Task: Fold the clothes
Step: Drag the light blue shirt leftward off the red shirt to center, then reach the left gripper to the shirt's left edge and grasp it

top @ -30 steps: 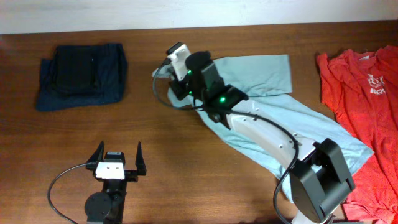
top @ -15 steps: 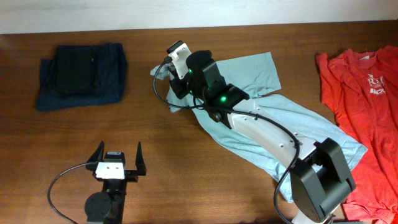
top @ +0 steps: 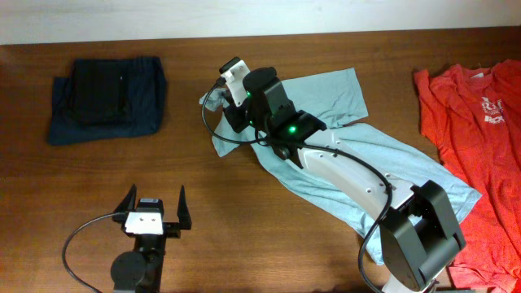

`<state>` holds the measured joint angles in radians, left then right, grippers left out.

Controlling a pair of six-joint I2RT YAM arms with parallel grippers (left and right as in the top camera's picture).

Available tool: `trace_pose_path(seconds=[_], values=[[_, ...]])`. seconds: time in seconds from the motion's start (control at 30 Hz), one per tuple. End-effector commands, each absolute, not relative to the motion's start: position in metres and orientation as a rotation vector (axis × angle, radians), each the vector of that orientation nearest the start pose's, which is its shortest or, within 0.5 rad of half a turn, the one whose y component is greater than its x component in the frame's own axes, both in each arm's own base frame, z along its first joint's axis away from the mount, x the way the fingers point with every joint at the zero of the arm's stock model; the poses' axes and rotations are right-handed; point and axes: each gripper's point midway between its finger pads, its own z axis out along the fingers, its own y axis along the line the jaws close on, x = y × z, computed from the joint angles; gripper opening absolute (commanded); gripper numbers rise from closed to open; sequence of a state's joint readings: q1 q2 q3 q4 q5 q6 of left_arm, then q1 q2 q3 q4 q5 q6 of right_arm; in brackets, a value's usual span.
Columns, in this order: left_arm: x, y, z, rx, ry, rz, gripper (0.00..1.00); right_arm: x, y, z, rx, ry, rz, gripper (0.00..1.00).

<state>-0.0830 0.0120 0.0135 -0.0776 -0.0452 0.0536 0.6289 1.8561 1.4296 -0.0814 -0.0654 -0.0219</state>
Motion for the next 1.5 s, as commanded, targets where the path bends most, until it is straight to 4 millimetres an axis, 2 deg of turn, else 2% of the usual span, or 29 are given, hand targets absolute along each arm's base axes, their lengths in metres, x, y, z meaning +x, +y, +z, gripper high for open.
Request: trace_pose_path(seconds=[0.0,0.1,0.33,0.47,0.63,0.73,0.83,1.0,1.13,1.3,1.33,1.37,1.4,1.47], values=[[0.246,-0.014,0.159,0.094,1.637,0.023,0.99,0.447,0.337,0.206,-0.691,1.977,0.439,0.04],[0.245,-0.017,0.156,0.109,1.650,0.006,0.99,0.447,0.337,0.206,-0.690,1.976,0.440,0.04],[0.233,-0.074,0.169,0.362,1.576,-0.277,0.99,0.447,0.337,0.206,-0.691,1.978,0.439,0.04],[0.231,-0.076,0.171,0.305,1.651,-0.357,0.99,0.447,0.337,0.206,-0.691,1.978,0.439,0.04],[0.235,-0.076,0.193,0.296,1.718,-0.363,0.99,0.447,0.336,0.206,-0.690,1.978,0.439,0.04],[0.248,-0.077,0.206,0.292,1.780,-0.371,0.99,0.447,0.337,0.206,-0.690,1.978,0.439,0.04],[0.264,-0.078,0.206,0.281,1.916,-0.388,1.00,0.447,0.336,0.206,-0.690,1.978,0.439,0.04],[0.296,-0.081,0.188,0.268,2.198,-0.415,0.99,0.452,0.331,0.206,-0.663,1.982,0.395,0.04],[0.319,-0.084,0.178,0.257,2.309,-0.433,0.99,0.452,0.330,0.205,-0.662,1.983,0.393,0.04],[0.329,-0.089,0.156,0.259,2.389,-0.475,0.99,0.451,0.330,0.204,-0.664,1.991,0.391,0.04],[0.329,-0.090,0.150,0.259,2.407,-0.485,0.93,0.451,0.330,0.203,-0.665,1.993,0.390,0.05],[0.329,-0.090,0.147,0.257,2.419,-0.486,0.75,0.451,0.329,0.203,-0.666,1.995,0.390,0.05],[0.329,-0.090,0.141,0.255,2.437,-0.488,0.46,0.450,0.329,0.202,-0.666,1.996,0.389,0.05],[0.330,-0.090,0.137,0.252,2.451,-0.488,0.22,0.450,0.329,0.202,-0.667,1.996,0.389,0.05]])
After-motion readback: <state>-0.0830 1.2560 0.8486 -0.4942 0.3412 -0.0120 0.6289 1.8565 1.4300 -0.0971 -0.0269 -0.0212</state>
